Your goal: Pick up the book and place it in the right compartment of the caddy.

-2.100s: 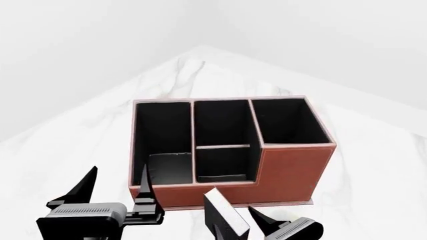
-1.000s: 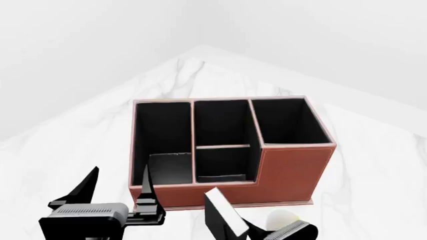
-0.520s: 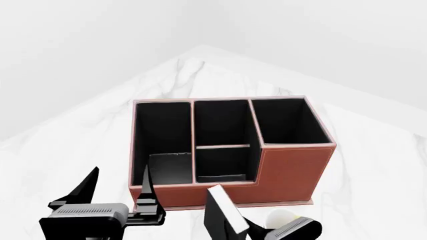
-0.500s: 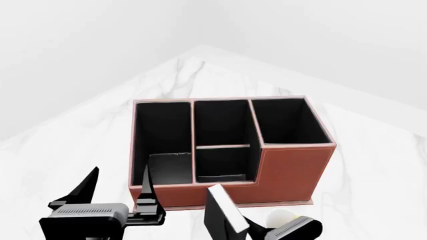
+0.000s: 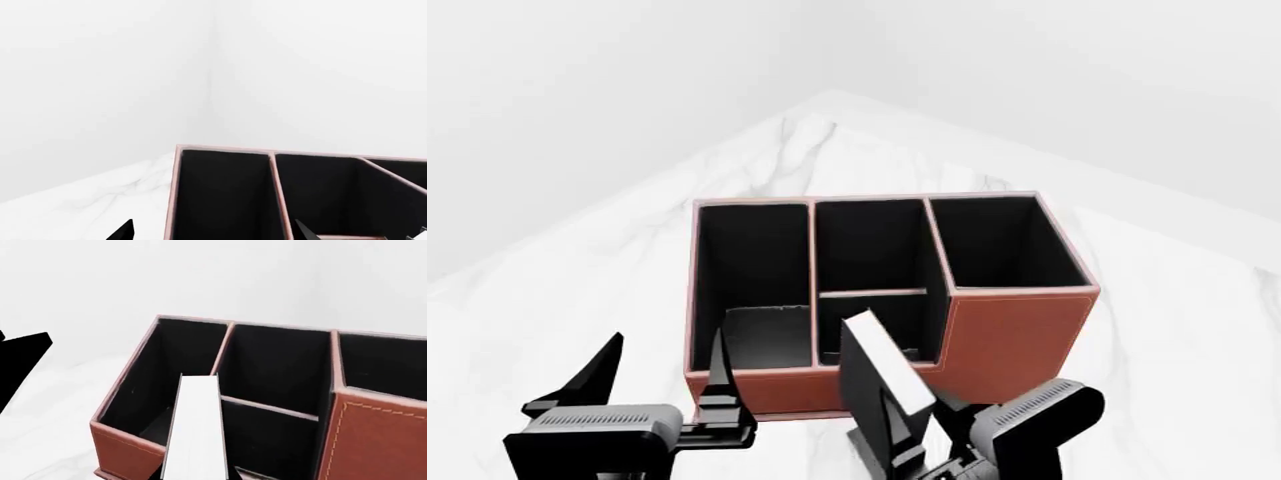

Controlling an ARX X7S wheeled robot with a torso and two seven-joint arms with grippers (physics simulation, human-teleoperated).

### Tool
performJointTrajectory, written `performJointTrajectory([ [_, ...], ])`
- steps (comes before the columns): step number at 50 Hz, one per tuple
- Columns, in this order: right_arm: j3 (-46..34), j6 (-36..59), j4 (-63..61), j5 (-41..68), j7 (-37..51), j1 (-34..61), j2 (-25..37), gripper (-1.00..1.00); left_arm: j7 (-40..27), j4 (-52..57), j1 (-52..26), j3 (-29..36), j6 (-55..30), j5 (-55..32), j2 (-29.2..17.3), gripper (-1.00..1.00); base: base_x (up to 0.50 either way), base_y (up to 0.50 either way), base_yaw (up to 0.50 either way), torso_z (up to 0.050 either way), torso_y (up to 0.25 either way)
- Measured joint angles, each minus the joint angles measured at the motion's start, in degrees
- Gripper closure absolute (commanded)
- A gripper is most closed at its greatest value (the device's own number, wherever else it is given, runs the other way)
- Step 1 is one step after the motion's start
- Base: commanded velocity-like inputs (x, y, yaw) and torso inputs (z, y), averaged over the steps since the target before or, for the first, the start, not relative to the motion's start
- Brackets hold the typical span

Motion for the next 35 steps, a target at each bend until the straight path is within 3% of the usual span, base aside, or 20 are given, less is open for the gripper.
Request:
performJointTrajectory([
  [15,3.21,9.33,-7.55,7.81,4.40,7.06,0.77,1.00,-0.09,0.08,0.08,0.32,0.11,-0.16,-0.22,-1.00,0.00,0.00,0.00,0.000,0.001],
  [35,10.20,23.34,-12.18,25.27,14.33,24.00,0.39,1.00,-0.34,0.09,0.14,0.64,0.21,-0.29,-0.52,-1.00,0.00,0.00,0.00,0.000,0.001],
])
